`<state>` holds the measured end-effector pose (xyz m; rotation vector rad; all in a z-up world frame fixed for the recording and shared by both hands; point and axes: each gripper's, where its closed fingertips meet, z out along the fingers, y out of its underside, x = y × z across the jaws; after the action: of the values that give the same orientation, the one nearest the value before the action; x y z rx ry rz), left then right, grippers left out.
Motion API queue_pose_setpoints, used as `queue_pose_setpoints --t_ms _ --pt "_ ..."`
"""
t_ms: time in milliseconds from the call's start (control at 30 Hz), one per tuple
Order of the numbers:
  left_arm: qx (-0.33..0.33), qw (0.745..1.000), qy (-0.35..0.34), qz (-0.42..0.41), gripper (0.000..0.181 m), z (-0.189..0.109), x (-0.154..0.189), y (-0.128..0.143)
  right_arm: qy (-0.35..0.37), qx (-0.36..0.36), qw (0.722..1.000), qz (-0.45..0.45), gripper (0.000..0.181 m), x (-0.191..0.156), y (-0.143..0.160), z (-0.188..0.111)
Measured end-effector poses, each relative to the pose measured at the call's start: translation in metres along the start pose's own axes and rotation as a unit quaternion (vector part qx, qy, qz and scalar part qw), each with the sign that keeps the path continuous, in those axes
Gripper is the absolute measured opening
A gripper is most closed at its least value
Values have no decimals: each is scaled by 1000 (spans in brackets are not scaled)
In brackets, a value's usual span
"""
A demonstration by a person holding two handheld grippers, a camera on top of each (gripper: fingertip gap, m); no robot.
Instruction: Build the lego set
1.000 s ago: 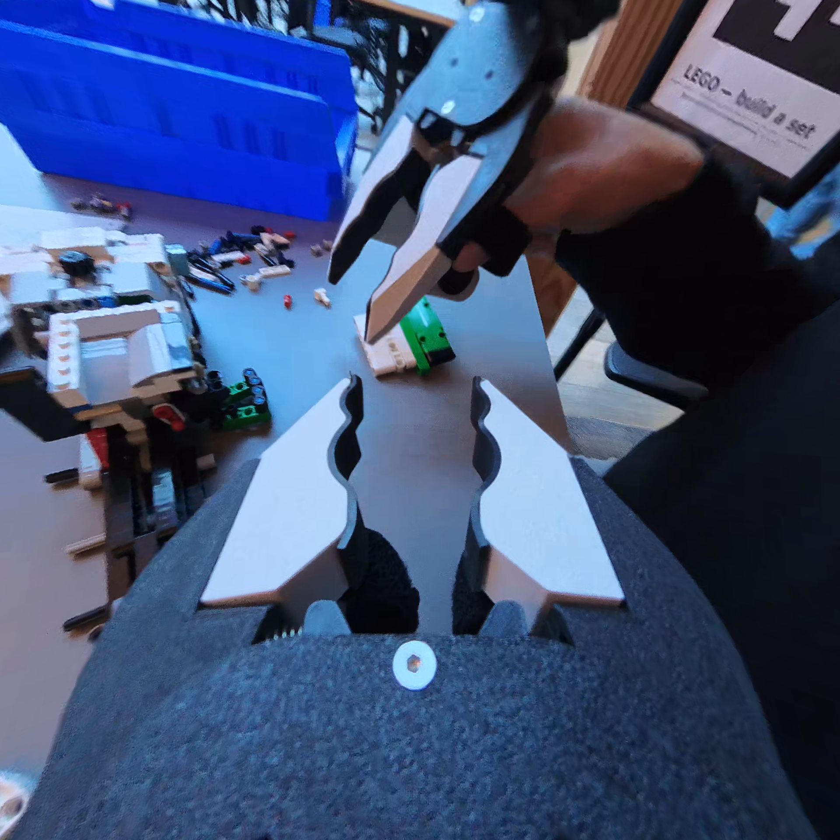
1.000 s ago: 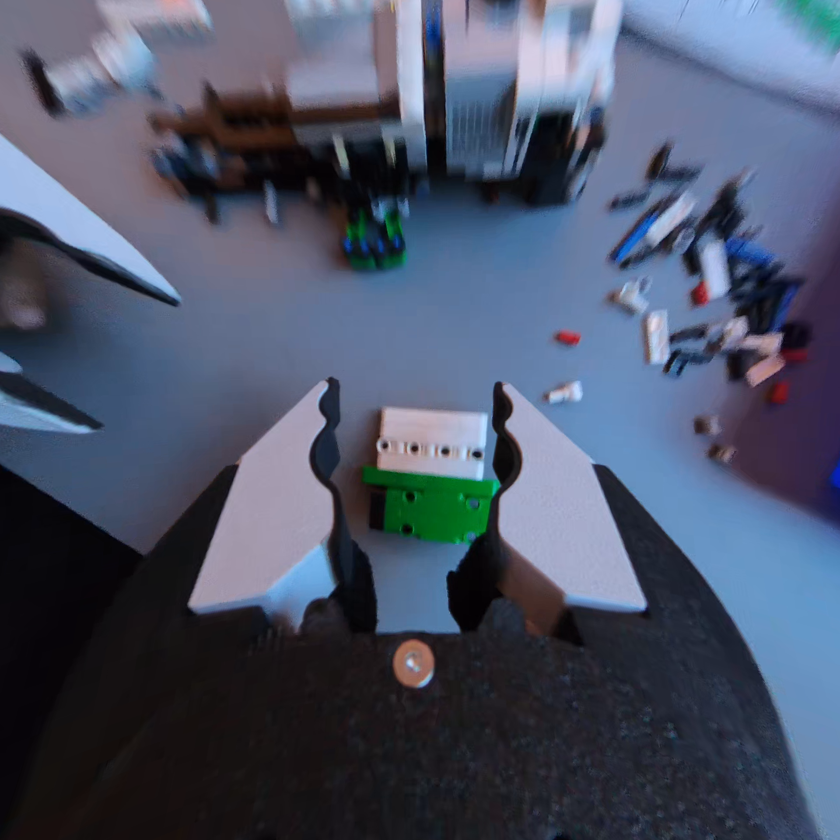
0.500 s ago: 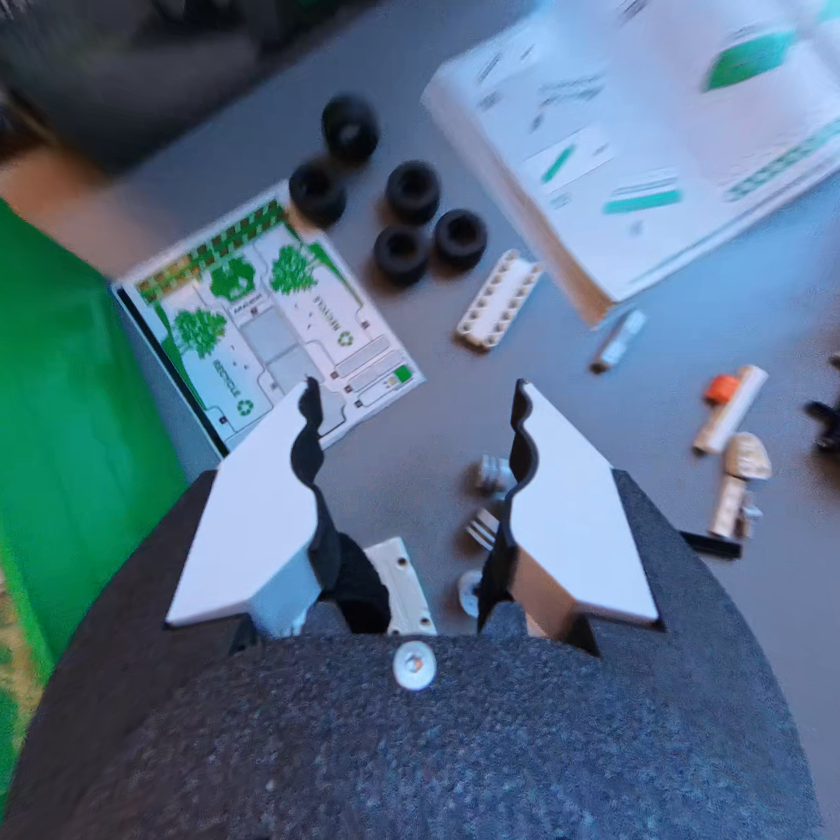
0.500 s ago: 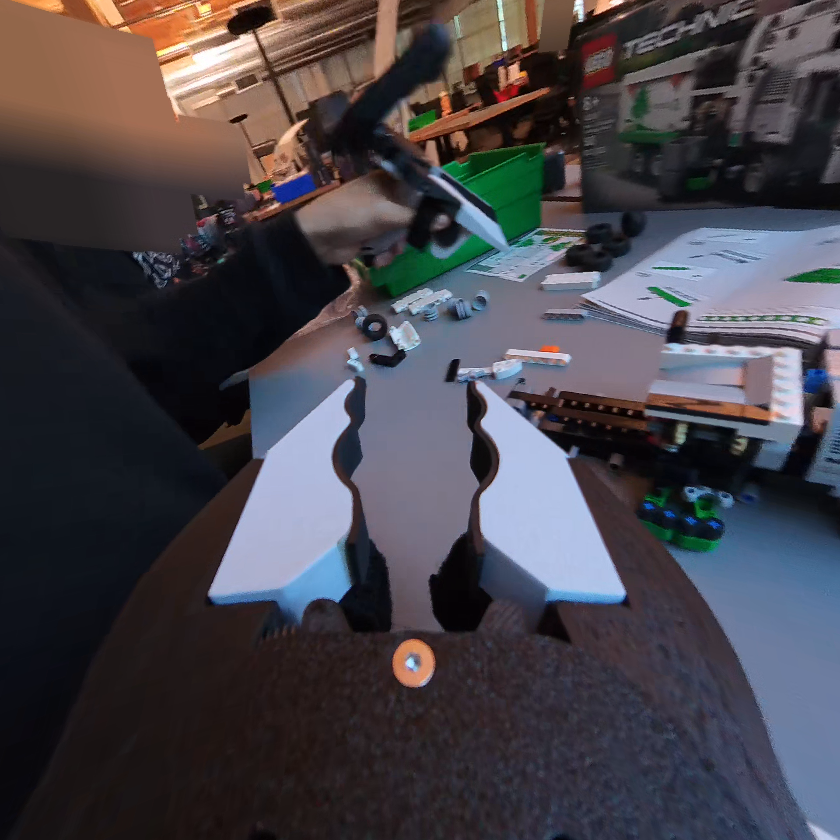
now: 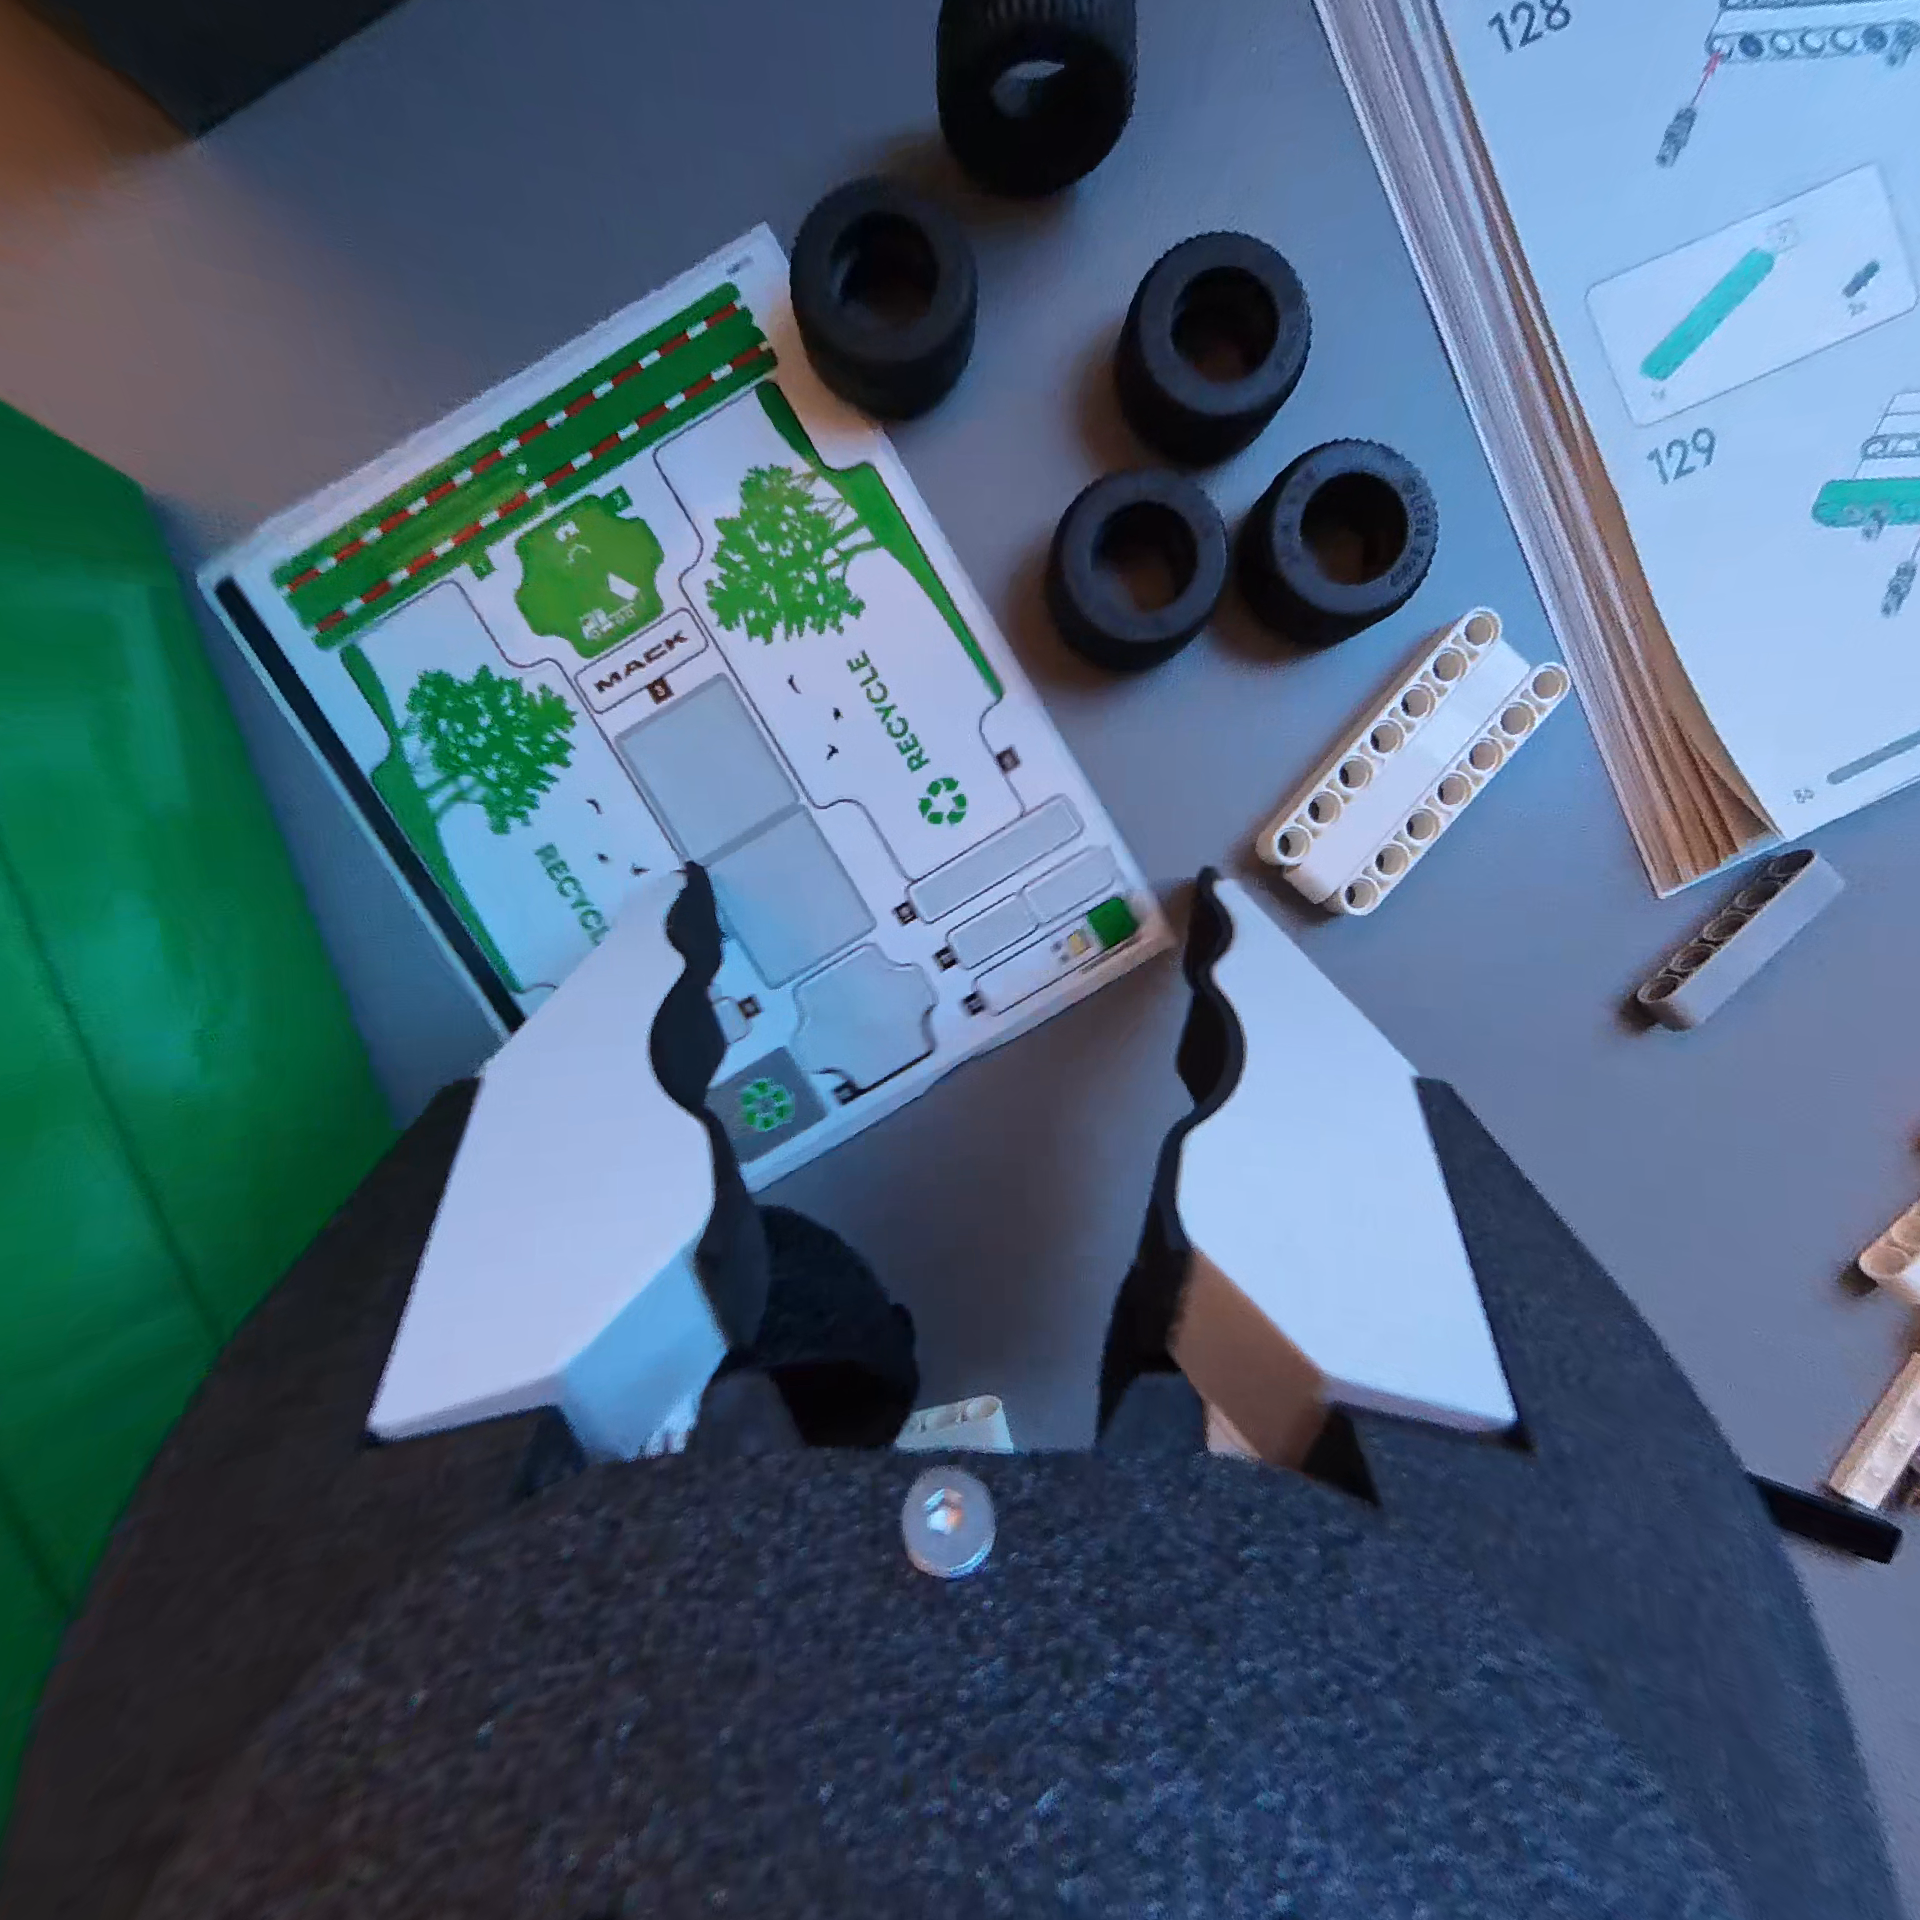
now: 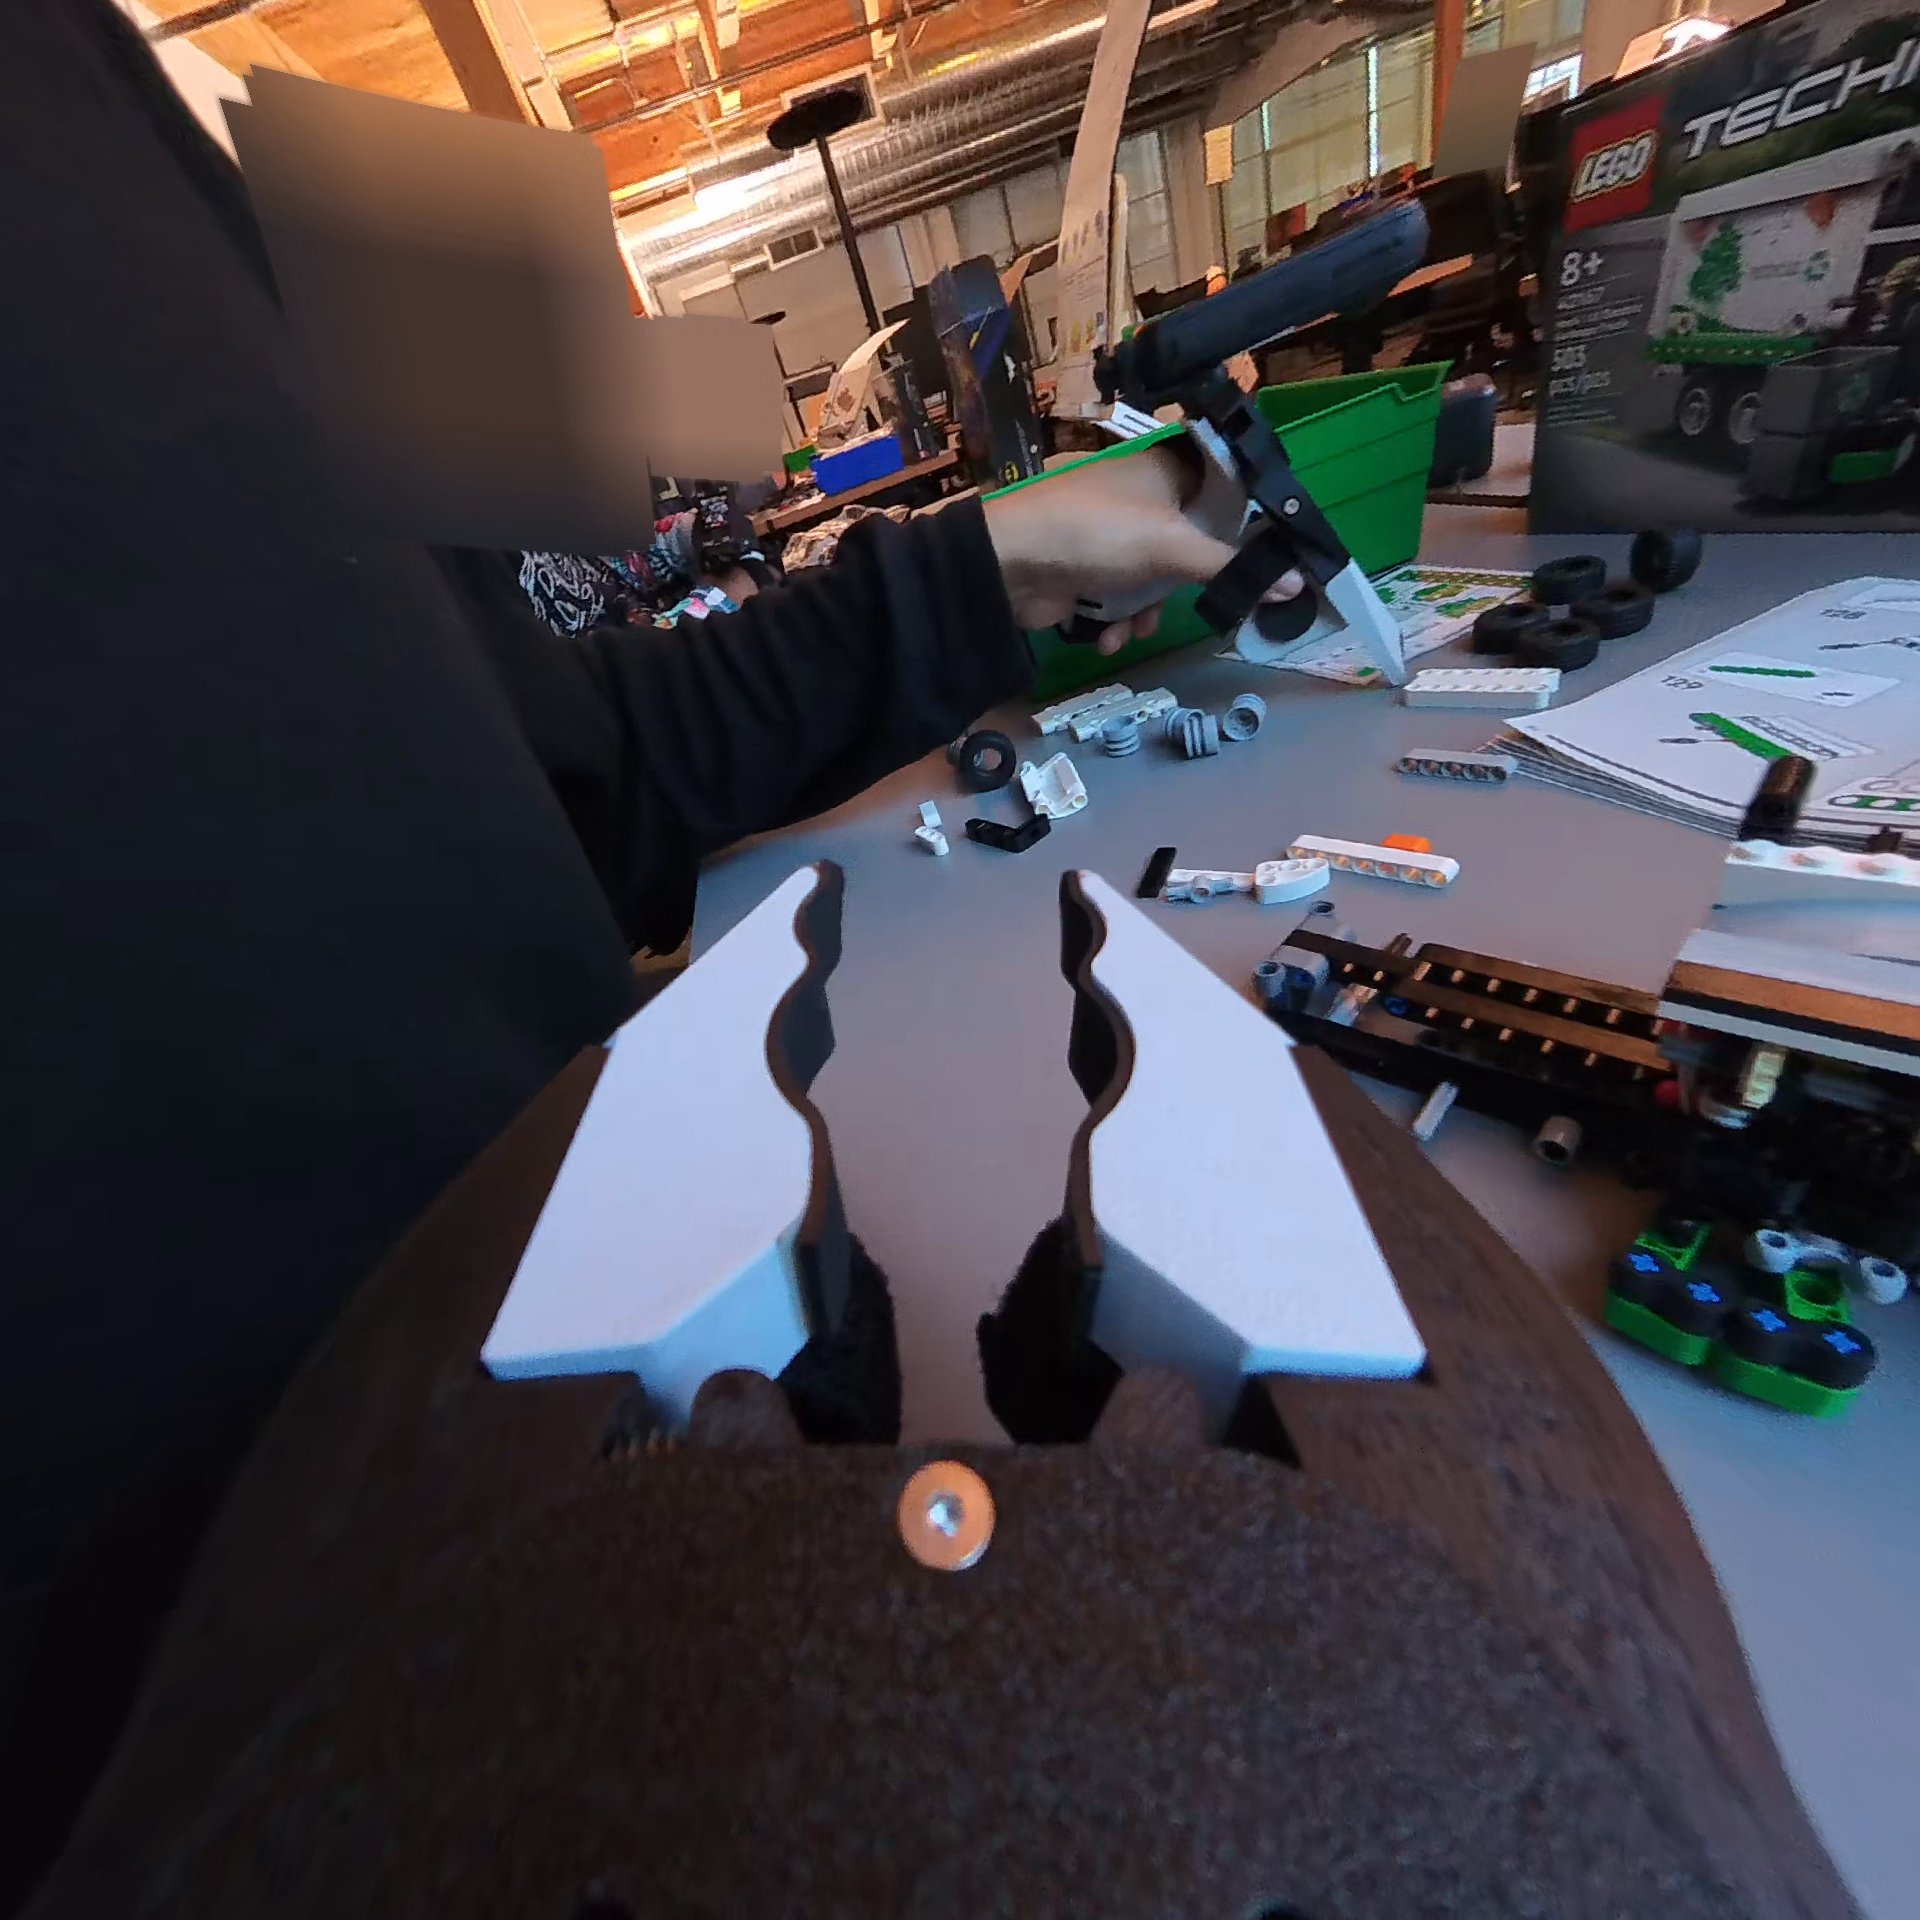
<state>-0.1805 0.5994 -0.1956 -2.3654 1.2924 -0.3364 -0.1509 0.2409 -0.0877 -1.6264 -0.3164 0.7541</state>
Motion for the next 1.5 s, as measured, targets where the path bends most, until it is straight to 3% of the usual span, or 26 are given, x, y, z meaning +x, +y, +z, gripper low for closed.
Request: queue_pose_setpoints --t_ms 33,300,433,600,733,833,1000,1100,1200,1267,1333,1400,1500 --pt "2 1000 -1 -1 82 -1 1 0 -4 -2 1000 -2 41 -2 1 1" --pt "31 1000 1 -1 51 -4 8 2 -18 -9 1000 -2 41 -7 4 3" --pt "37 998 -30 32 20 -10 4 6 -19 3 1000 2 40 -7 -1 3" --pt "118 989 -68 55 16 -50 9 -4 9 11 1000 26 39 10 -18 14" --pt "229 964 -87 105 14 -117 46 -12 50 -16 995 87 43 43 -37 40" --pt "294 936 -116 155 13 -161 83 -5 -19 6 984 177 62 49 -70 68" --pt "352 909 -86 206 16 -196 149 17 -52 9 972 227 66 61 -100 112" --pt "379 890 -80 239 16 -206 182 28 -108 22 949 297 63 53 -111 121" --pt "388 877 -70 274 27 -203 211 41 -148 16 932 330 22 38 -109 113" --pt "394 870 -57 292 53 -202 227 51 -134 21 939 317 5 34 -106 99" --pt "411 865 -39 286 81 -206 235 60 -108 31 949 294 0 33 -102 78" --pt "431 865 10 257 79 -211 239 70 -101 69 956 265 0 27 -108 50" --pt "432 870 162 177 75 -218 250 80 -82 132 959 235 0 18 -118 6"
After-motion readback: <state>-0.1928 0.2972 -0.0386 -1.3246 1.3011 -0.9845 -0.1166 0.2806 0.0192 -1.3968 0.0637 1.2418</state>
